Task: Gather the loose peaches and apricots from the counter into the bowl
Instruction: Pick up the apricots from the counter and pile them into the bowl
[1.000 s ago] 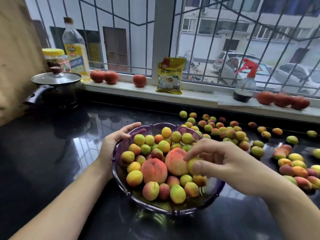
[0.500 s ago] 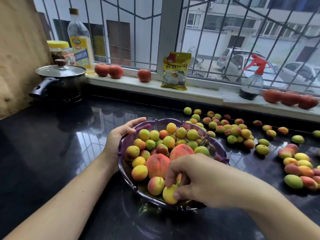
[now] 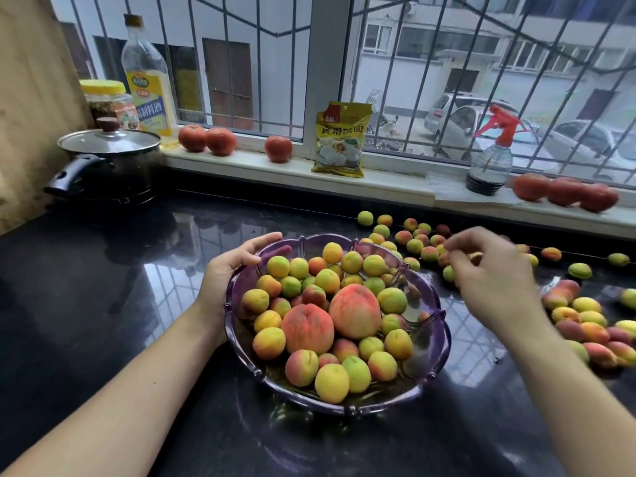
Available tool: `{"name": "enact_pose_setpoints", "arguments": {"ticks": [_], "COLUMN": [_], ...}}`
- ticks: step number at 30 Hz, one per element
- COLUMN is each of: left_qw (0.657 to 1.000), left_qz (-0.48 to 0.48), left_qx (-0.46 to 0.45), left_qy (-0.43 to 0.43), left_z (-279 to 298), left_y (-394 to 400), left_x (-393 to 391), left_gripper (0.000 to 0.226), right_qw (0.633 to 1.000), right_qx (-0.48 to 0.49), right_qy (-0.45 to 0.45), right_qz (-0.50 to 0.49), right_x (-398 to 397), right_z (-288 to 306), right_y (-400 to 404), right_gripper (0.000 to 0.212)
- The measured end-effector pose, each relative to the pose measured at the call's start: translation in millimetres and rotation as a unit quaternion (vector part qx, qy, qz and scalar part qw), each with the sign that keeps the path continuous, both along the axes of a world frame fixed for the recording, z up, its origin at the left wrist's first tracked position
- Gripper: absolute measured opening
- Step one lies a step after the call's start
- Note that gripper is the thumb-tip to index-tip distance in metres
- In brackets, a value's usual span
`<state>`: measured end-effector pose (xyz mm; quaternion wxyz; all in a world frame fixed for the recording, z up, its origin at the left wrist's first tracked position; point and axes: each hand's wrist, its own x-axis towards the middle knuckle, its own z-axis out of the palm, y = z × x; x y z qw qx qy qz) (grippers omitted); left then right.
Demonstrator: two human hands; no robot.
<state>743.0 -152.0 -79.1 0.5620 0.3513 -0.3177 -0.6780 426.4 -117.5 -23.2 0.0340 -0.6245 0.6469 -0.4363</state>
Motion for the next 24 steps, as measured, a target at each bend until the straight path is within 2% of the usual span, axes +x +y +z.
{"name": "enact_pose_setpoints", "arguments": {"ticks": [2, 5, 7, 9, 11, 13, 14, 16, 21, 24], "left_qw": [1.0, 1.0, 1.0, 1.0, 1.0, 1.0, 1.0, 1.0, 1.0, 1.0], "left_qz": [0.0, 0.0, 0.005, 0.011, 0.01, 0.01, 0.009, 0.006, 0.001, -0.002], "left_qx": [0.001, -0.005, 0.0, 0.005, 0.006, 0.007, 0.006, 0.003, -0.002, -0.004], "left_qy": [0.006, 0.002, 0.008, 0.013, 0.015, 0.024, 0.027, 0.027, 0.021, 0.018], "left_z": [0, 0, 0, 0, -1, -1, 0, 1, 1, 1], "left_y": [0, -1, 0, 0, 1, 2, 2, 2, 2, 4], "left_x": [0, 1, 1, 1, 1, 0, 0, -1, -1, -1], "left_gripper": [0.052, 0.058, 0.063, 0.063, 0.062, 0.06, 0.059, 0.059, 0.059, 0.058], "right_qw": [0.998, 0.987, 0.984, 0.976, 0.951, 0.933, 0.931, 0.939, 0.975, 0.976], "right_qx": [0.03, 0.161, 0.172, 0.19, 0.259, 0.295, 0.291, 0.267, 0.164, 0.101], "right_qy": [0.037, 0.005, -0.025, -0.037, -0.001, 0.074, 0.099, 0.093, -0.016, -0.12], "right_qz": [-0.032, -0.011, 0.028, 0.099, 0.166, 0.192, 0.199, 0.196, 0.149, 0.154], "right_x": [-16, -27, -31, -34, -38, -42, -42, -41, -46, -39], "right_z": [-35, -62, -62, -58, -56, -54, -53, -50, -42, -29], "right_y": [-5, -5, -6, -7, -5, -1, 0, 2, 3, 10], "right_gripper": [0.015, 0.029, 0.032, 0.027, 0.015, 0.022, 0.025, 0.026, 0.029, 0.029]}}
